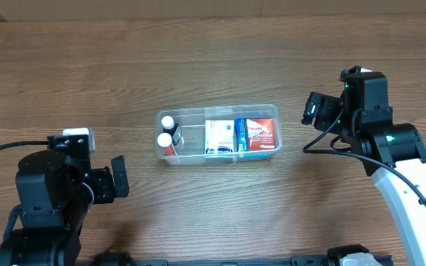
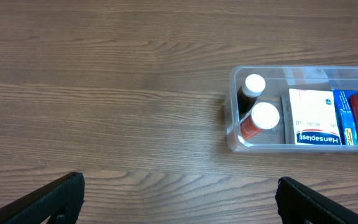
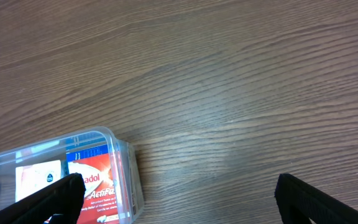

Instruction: Pack container

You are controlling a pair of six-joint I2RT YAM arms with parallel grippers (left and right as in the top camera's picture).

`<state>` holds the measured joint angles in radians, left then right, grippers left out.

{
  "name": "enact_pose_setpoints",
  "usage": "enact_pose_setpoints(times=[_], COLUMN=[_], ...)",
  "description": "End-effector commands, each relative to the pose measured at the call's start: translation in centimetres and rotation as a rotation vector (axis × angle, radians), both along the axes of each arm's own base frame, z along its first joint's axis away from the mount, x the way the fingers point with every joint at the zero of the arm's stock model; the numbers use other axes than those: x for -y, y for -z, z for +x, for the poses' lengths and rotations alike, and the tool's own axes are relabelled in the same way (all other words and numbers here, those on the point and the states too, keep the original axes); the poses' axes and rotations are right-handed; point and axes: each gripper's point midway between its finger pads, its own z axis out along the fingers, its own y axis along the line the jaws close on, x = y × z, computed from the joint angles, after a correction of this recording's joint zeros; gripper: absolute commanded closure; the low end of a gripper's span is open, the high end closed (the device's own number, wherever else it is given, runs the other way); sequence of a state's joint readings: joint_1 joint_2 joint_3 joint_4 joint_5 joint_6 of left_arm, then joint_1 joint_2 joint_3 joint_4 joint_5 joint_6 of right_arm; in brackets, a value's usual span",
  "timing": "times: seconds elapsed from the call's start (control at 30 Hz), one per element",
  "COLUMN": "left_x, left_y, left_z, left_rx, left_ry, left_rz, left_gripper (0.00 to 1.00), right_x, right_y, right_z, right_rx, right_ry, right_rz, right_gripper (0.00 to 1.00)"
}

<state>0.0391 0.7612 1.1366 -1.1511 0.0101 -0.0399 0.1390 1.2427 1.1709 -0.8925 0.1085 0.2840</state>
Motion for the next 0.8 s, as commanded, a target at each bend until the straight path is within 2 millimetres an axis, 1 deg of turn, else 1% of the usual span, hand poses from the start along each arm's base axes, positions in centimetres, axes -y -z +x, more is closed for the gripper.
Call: enact_pose_setpoints(times=[0.0,0.77], left_x=[-0.26,-0.25], left_y=[0.06,0.07], left_z=[0.01,0.0], left_rx=[0.001,0.0], left_ry=[0.012,0.013], left_rz=[0.036,0.036], left_gripper=[0.0,0.0], right_x=[-0.03,0.01], right_y=[-0.58,-0.36], right_z=[-0.07,-0.34], right_rx=[0.021,0.007], right_ry=[0.001,0.0], right_rz=[0.002,-0.001], right_gripper=[0.0,0.0])
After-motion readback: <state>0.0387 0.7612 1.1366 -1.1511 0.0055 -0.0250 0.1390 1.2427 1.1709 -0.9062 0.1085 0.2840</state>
